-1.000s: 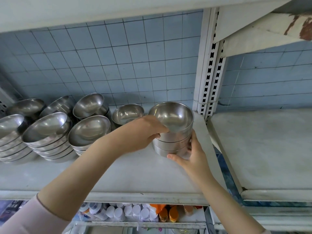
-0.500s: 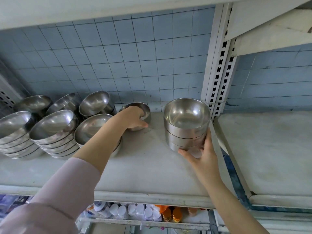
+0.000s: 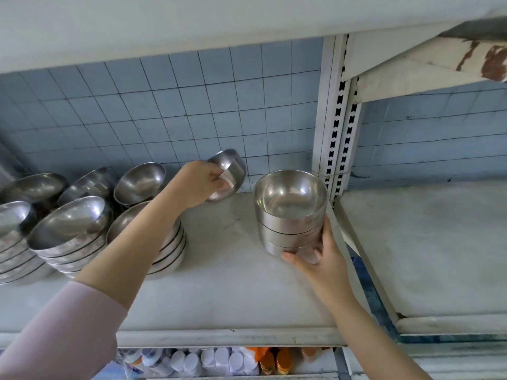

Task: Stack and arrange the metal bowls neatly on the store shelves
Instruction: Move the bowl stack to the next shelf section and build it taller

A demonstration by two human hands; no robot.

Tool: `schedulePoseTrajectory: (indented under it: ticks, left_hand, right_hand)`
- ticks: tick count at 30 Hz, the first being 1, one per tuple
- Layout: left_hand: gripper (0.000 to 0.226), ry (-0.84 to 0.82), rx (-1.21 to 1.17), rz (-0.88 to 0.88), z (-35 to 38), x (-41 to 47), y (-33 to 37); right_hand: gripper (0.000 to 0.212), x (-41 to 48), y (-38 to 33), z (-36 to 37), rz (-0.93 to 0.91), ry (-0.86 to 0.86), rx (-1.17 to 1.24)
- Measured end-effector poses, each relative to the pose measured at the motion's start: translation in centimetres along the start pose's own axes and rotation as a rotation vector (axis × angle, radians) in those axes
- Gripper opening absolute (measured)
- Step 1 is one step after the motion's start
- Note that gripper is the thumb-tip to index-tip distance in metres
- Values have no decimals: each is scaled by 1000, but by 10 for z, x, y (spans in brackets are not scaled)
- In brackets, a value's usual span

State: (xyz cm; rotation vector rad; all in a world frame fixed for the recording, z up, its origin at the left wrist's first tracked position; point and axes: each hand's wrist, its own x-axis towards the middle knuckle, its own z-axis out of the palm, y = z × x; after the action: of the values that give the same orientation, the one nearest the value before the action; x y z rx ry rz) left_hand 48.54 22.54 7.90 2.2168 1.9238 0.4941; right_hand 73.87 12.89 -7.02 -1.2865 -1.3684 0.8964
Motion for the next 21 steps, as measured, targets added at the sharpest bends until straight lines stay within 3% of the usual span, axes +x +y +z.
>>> schedulePoseTrajectory:
  ticks: [2,6,9,14,21]
  left_hand:
    - [9,115,-133,36,-16,-10,14]
    - [38,136,-176,298,-45,-38,58]
    - [14,19,24,450,-40,-50,84]
    - [16,-181,234,477,-20,-57,100]
    - [19,-236,304,508,-17,-49,94]
  right_hand:
    - [114,0,0,0,13,5,13]
    - [114,-1,1,1,22,12,20]
    - [114,0,1,1,9,15,19]
    - [114,0,2,1,-3,19,-10]
    - [114,2,6,2,-35,22,-44]
